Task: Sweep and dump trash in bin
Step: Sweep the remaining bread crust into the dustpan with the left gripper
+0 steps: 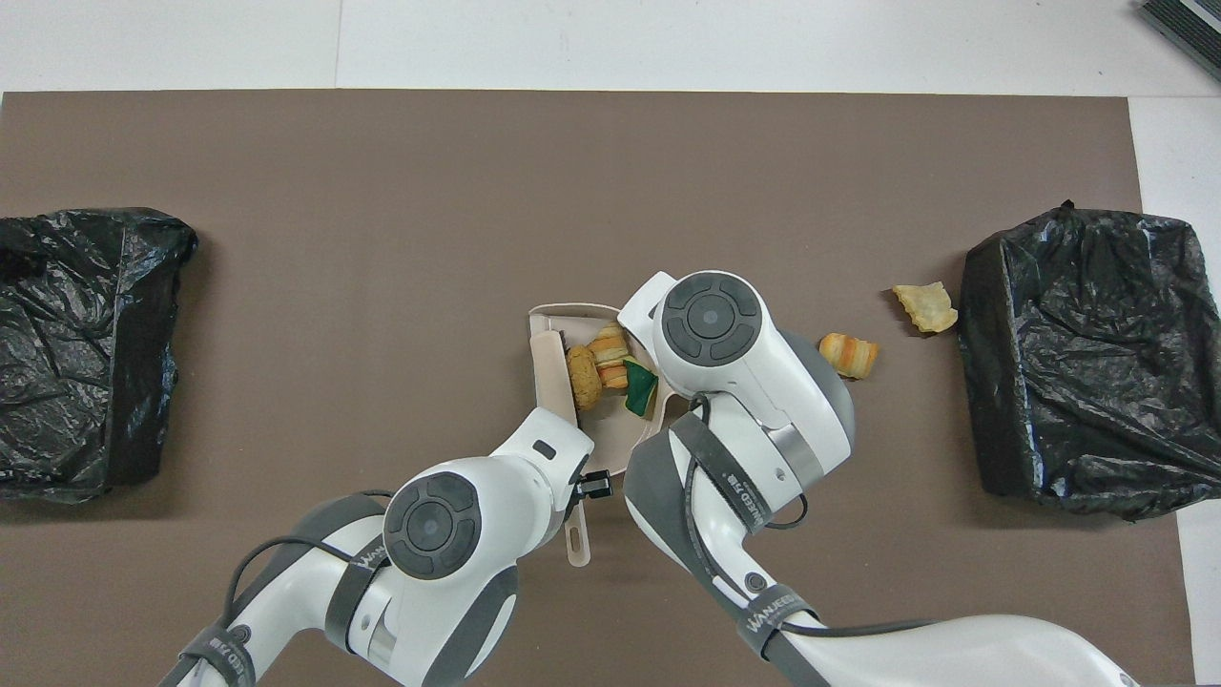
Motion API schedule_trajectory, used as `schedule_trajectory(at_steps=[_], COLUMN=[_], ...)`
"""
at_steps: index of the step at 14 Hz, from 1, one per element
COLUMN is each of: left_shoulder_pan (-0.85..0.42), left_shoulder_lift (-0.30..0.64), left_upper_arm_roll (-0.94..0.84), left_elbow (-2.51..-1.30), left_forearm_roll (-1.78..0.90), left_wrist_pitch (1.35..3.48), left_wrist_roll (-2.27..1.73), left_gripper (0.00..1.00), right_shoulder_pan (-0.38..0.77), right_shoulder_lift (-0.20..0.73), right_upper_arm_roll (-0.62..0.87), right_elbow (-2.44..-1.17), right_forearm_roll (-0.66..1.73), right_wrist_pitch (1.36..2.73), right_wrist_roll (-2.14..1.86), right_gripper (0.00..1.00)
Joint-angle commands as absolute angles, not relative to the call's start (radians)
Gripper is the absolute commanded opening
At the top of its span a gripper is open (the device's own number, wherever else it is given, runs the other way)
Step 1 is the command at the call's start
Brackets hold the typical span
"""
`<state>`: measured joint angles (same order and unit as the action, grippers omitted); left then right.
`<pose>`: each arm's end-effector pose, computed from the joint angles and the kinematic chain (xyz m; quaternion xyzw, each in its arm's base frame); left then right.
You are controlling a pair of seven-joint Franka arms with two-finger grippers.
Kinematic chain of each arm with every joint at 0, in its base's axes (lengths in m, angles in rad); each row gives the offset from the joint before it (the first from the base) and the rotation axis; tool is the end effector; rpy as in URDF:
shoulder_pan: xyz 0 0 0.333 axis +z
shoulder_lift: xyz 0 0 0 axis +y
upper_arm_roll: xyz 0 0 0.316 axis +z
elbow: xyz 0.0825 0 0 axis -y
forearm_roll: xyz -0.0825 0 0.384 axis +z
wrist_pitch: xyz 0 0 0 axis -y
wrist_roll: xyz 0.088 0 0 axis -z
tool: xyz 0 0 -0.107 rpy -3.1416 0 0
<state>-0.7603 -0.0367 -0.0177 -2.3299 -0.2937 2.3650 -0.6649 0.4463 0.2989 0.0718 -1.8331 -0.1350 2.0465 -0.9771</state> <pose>0.3603 -0.3600 0.3598 0.9927 0.0446 -0.0433 0.1030 0.5433 0.2982 0.3628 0.7095 0.7018 -0.0518 0.0372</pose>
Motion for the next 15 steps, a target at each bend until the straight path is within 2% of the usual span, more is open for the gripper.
schedule_trajectory(at_steps=[1, 5, 12, 15], left_shoulder_pan=[-0.779, -0.781, -0.781, -0.844], left_shoulder_lift=[-0.09, -0.123, -0.242, -0.278], left_upper_arm_roll=[-0.005, -0.05, -0.181, -0.189], left_elbow=[-2.327, -2.292, -2.298, -2.345], left_forearm_roll=[-0.267, -0.098, -0.098, -0.12], left_wrist_pitch=[2.268, 2.148, 1.993, 2.015], left_wrist_roll=[-0.698, -0.908, -1.023, -1.075], left_gripper=[0.0, 0.0, 0.0, 0.0], right_shoulder_pan=[0.436, 0.419, 0.393, 0.345], right_shoulder_lift=[0.293, 0.285, 0.262, 0.246], right_upper_arm_roll=[0.081, 0.081, 0.081, 0.081], right_elbow=[-1.824, -1.818, -1.795, -1.793], right_forearm_roll=[-0.106, -0.106, -0.106, -0.106], right_wrist_pitch=[2.066, 2.051, 2.013, 1.984], right_wrist_roll=[-0.933, -0.943, -0.962, -1.073], right_gripper=[0.0, 0.0, 0.0, 0.0])
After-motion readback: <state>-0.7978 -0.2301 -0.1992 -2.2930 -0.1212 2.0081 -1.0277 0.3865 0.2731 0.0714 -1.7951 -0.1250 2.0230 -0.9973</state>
